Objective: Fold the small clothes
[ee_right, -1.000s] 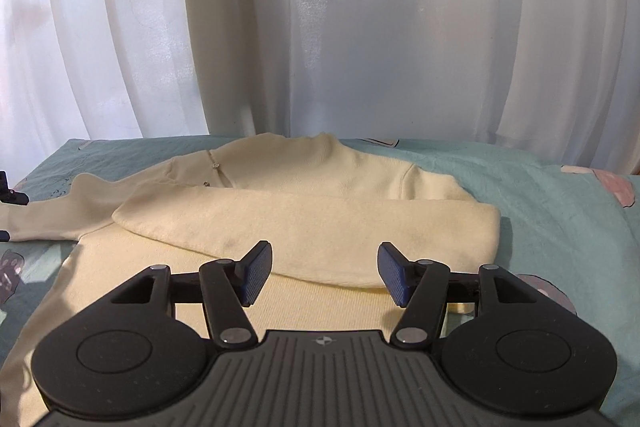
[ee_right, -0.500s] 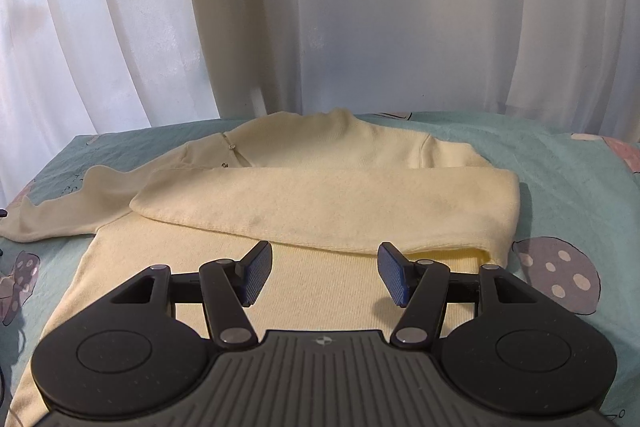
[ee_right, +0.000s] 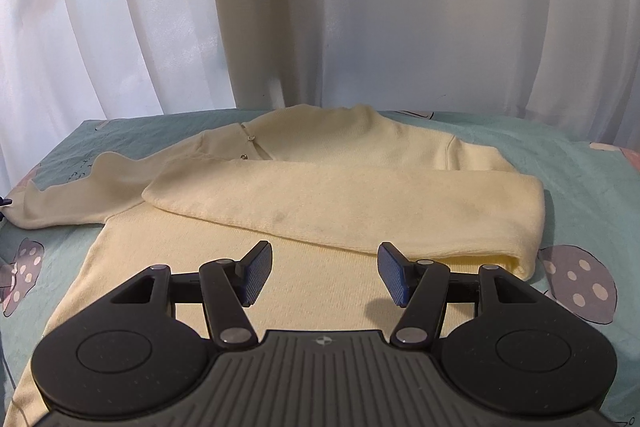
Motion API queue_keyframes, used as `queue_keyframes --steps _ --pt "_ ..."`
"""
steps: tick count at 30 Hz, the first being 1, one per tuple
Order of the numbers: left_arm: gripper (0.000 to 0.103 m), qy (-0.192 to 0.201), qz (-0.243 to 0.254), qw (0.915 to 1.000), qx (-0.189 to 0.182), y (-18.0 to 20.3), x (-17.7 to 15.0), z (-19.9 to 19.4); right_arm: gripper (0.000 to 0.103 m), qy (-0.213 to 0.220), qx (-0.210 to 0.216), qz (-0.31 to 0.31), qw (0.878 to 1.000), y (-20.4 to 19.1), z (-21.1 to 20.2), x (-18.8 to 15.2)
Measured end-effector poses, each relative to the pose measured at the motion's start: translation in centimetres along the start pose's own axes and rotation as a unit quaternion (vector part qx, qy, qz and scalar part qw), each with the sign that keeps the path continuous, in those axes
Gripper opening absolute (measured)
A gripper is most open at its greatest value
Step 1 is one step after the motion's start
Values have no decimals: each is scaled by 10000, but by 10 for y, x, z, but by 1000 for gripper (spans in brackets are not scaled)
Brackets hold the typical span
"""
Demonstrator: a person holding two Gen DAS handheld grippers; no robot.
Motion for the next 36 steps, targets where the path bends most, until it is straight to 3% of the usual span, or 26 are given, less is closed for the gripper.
queue_keyframes --steps 3,6,8,10,11,13,15,18,19,21,22,24,27,29,32,33,36 --pt "9 184 569 9982 -8 18 -7 -14 59 12 25 0 10000 -2 1 2" --pt "8 337 1366 9892 -408 55 -25 -39 59 65 37 -14 10000 -2 1 5" --pt "8 330 1914 9772 -861 88 -46 -58 59 118 45 20 9999 -1 -1 7" --pt "8 232 2492 9574 -1443 125 -76 -82 59 152 43 75 9998 1 -2 8" --pt "8 129 2796 9428 -1812 144 -95 -95 59 176 54 122 9998 2 -2 9" --pt "8 -126 3424 9052 -2513 180 -142 -125 59 215 62 197 9996 5 -3 11" --pt "9 -447 4107 8544 -3153 207 -197 -152 59 277 62 267 9992 8 -6 12" --pt "13 -852 4964 7826 -3658 222 -285 -178 59 368 98 417 9984 15 -11 13" --pt "17 -1052 5152 7653 -3711 221 -311 -179 59 402 128 476 9980 19 -13 13" --pt "50 -1609 5407 7481 -3494 213 -359 -171 59 388 142 560 9976 26 -13 13" --pt "52 -1880 5500 7428 -3323 205 -378 -165 59 352 148 620 9973 30 -12 13" --pt "50 -2120 5694 7370 -2960 191 -399 -150 59 249 230 773 9964 38 -7 14" --pt "55 -2097 5875 7414 -2475 174 -403 -148 59 67 489 988 9939 48 6 18" --pt "58 -2058 5817 7595 -2062 166 -377 -130 59 -76 711 1170 9906 52 22 23" --pt "60 -2042 5499 7934 -1625 158 -348 -108 57 -296 945 1392 9853 55 52 31" --pt "60 -2037 5431 8008 -1492 150 -339 -106 56 -359 1013 1464 9834 55 62 34" --pt "60 -1930 5396 8096 -1273 139 -321 -105 49 -687 1204 1632 9768 50 96 39"
Point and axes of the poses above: each gripper's, at about its wrist camera, not at the fingertips, and z roughly the way its jaws point, y to its right, x to its top, the point moved 1 cm from there along z, roughly the way its jaws point, and after that the axes turned 4 degrees about -z, right-handed, at the moved point
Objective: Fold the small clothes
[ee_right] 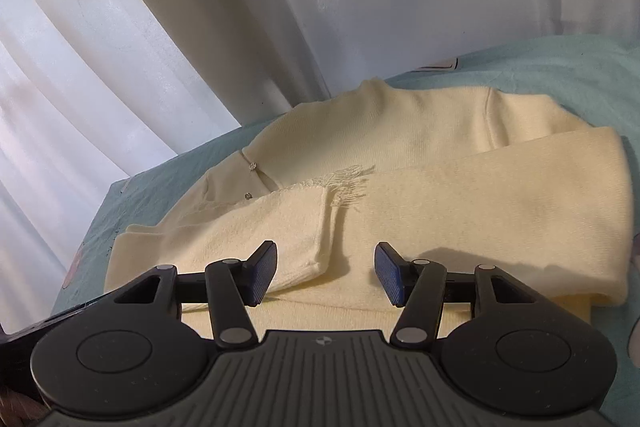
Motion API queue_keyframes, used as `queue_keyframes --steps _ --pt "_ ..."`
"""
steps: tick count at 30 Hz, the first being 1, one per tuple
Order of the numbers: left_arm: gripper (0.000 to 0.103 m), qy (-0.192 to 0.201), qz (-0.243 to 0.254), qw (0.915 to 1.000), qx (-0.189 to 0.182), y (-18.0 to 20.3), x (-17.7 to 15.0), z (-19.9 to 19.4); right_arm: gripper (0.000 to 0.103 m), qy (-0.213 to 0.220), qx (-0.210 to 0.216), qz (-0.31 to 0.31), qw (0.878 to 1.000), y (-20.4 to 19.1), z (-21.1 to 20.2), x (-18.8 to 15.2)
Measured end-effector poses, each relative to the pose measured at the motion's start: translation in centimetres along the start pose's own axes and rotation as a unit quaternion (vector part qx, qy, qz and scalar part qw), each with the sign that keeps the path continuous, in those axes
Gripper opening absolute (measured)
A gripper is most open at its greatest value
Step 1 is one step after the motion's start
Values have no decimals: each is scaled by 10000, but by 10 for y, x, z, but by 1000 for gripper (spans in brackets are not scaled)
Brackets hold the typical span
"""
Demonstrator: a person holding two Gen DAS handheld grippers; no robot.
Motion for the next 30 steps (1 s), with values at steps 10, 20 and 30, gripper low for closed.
queue_keyframes --steps 10,20,30 --pt "59 66 -278 9992 267 -22 1 -6 7 -4 -296 -729 9969 -31 28 9" --pt "51 -152 -125 9998 78 -15 8 17 7 647 -1577 -267 9850 43 -39 7" --pt "51 -271 40 9995 164 -2 13 32 17 442 -1013 132 9938 58 -23 -1"
Point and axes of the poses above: each gripper's, at about its wrist camera, not at the fingertips, and z roughly the way its jaws point, y to its right, x to its top, the point moved 1 cm from there along z, roughly the way its jaws point, and after that the axes turned 4 degrees about -z, right-handed, at the moved point
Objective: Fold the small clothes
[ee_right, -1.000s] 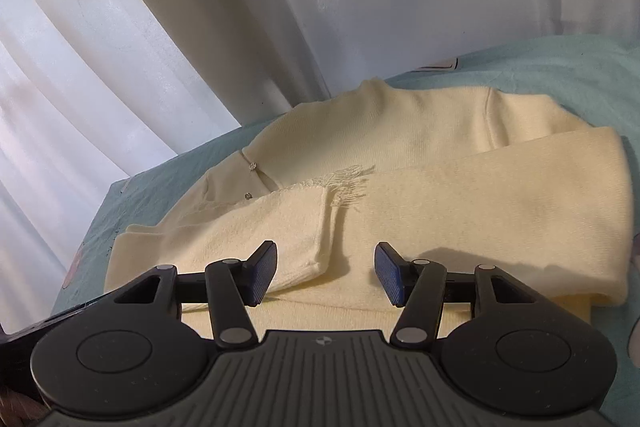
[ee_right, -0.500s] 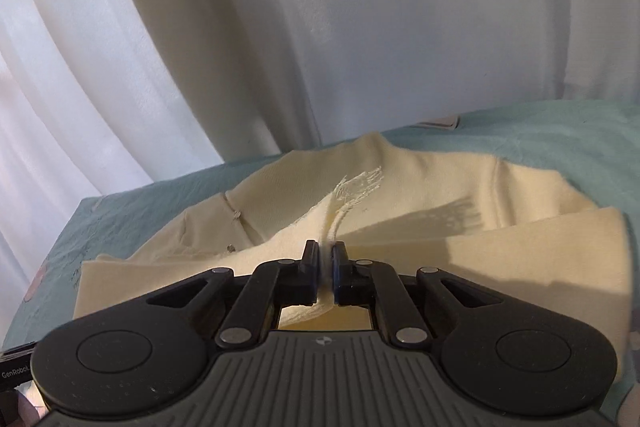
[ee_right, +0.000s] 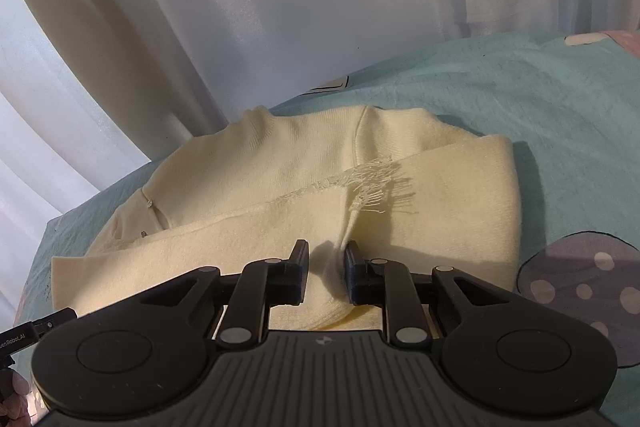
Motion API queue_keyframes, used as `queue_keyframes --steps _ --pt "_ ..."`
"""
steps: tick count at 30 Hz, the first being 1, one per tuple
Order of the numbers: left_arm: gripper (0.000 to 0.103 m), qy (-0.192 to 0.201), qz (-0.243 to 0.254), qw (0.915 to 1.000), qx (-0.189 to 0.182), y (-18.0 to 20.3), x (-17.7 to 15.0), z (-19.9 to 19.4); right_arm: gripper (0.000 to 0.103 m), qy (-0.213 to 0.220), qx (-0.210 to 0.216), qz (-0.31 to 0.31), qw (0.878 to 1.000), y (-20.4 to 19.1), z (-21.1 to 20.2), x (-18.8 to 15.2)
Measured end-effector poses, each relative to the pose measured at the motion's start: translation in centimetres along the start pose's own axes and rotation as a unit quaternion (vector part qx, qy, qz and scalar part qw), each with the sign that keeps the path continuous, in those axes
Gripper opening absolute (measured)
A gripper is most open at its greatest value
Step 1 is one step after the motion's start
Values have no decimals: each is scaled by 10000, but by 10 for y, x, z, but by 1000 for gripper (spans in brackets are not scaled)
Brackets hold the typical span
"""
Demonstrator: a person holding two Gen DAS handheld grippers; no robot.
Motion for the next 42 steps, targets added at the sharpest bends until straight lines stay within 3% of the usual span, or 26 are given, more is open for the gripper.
queue_keyframes --steps 2,13,29,36,39,42 --pt "52 -17 7 10000 13 0 0 0 6 27 -22 -210 9998 -8 -1 1" --pt "57 181 -106 9998 19 -6 10 -9 4 759 -736 -671 9921 -10 -29 8" --pt "57 -84 50 9999 135 -7 14 20 4 631 -1713 -488 9820 39 -27 2" --pt "57 -117 129 9998 124 -3 16 25 3 669 -1854 -658 9782 41 -24 3" --pt "57 -121 157 9997 148 -2 16 25 0 728 -2301 -817 9670 42 -19 6" --pt "57 -129 177 9997 129 -2 16 22 0 717 -1828 -363 9799 55 -32 8"
Point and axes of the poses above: each gripper's, at about its wrist camera, not at the fingertips, and z roughly the way its jaws point, y to its right, x to its top, the point moved 1 cm from there along z, roughly the way its jaws point, and after that the axes turned 4 degrees about -z, right-handed, at the moved point
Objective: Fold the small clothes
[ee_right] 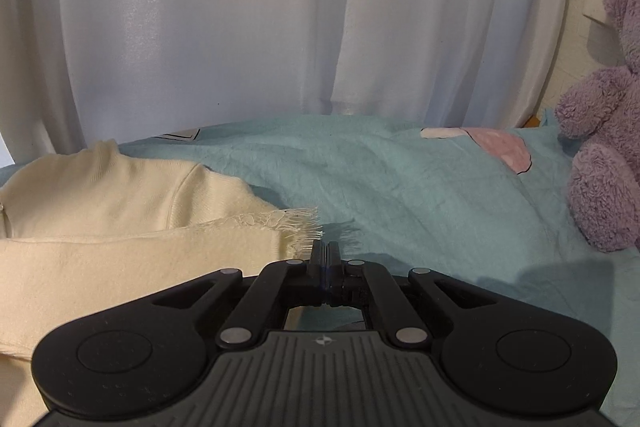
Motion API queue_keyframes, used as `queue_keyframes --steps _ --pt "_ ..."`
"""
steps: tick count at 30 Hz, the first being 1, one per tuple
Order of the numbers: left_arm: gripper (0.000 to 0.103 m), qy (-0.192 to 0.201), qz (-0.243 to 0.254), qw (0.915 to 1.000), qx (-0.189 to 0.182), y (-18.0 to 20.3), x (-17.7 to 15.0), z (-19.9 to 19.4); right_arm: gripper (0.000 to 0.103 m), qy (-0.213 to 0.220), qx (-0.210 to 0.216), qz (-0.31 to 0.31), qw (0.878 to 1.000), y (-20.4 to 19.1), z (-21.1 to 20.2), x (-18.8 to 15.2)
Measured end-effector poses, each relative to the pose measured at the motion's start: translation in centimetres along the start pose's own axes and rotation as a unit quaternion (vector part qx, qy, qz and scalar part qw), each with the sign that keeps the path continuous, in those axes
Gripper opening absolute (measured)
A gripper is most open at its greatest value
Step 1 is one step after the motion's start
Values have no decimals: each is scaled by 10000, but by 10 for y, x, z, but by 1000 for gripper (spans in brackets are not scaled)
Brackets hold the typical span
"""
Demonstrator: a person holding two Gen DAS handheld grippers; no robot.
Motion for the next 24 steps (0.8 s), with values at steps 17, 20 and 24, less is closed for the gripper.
queue_keyframes --steps 17,20,24 --pt "63 37 79 9999 -66 5 3 0 39 -177 888 1157 9892 24 -8 4" --pt "63 -8 102 9999 -55 6 3 4 53 -378 1068 1070 9878 19 -3 4" --pt "61 -45 162 9998 -82 9 4 8 52 -560 985 636 9915 1 8 -2"
Point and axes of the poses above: each gripper's, at about its wrist camera, not at the fingertips, and z roughly the way its jaws point, y to its right, x to its top, the point moved 1 cm from there along z, roughly the way its jaws point, and after that the axes turned 4 degrees about -z, right-handed, at the moved point
